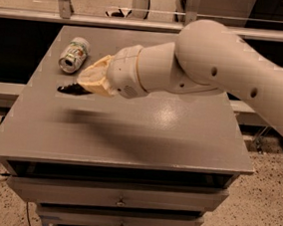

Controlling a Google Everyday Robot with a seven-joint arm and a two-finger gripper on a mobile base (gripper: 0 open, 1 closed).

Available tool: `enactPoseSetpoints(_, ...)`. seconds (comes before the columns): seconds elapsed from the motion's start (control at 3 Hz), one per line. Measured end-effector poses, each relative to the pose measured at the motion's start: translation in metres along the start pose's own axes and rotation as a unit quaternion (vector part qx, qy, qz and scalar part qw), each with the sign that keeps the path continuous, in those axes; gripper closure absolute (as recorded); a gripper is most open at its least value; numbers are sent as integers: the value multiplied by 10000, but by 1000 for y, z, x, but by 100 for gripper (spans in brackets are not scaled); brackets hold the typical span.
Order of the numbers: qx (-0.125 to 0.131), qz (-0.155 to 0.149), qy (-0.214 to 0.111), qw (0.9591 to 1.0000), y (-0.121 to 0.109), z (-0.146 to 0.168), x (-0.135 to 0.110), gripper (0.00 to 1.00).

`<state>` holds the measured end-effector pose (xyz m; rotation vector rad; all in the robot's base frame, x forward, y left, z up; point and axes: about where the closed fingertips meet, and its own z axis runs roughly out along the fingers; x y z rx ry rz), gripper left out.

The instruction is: Pick rxbar chocolate

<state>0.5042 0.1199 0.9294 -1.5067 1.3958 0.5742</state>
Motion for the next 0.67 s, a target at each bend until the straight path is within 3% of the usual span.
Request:
enactPoseSetpoints(0.33, 95, 96, -354, 9993, -3, -3, 0, 100)
enactPoseSetpoints(0.67, 97, 97, -400, 9991, -3, -3, -1, 100)
